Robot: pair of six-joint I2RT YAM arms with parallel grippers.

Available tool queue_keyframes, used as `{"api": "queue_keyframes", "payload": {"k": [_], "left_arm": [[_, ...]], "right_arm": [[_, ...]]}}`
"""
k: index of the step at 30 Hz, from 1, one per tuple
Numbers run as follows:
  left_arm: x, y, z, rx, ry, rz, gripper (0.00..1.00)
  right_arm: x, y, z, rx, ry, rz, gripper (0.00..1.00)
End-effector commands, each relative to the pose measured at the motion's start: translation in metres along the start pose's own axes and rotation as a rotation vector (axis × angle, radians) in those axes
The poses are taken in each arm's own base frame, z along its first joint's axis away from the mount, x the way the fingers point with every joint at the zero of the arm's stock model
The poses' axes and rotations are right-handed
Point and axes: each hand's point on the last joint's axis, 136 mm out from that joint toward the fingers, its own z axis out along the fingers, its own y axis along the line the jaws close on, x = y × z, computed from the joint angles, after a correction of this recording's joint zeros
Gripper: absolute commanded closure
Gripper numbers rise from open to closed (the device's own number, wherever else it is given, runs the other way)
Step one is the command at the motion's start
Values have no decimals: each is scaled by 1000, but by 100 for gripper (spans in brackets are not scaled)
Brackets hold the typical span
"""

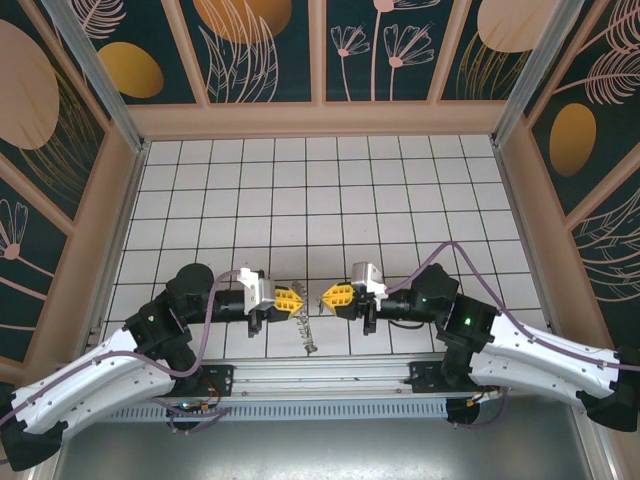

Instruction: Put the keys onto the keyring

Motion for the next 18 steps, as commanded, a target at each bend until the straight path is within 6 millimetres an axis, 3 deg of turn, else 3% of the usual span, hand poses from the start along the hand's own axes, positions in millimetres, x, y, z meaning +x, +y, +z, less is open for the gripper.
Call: {"api": "queue_keyframes", "payload": {"k": [1,18], "left_arm": [[-22,-4,-3,18,-52,47,100],[-21,-6,-2,35,-51,35,100]], "right_arm": [[-20,7,1,-31,-44,-38,100],[-12,11,9,-30,-24,-78,100]]}}
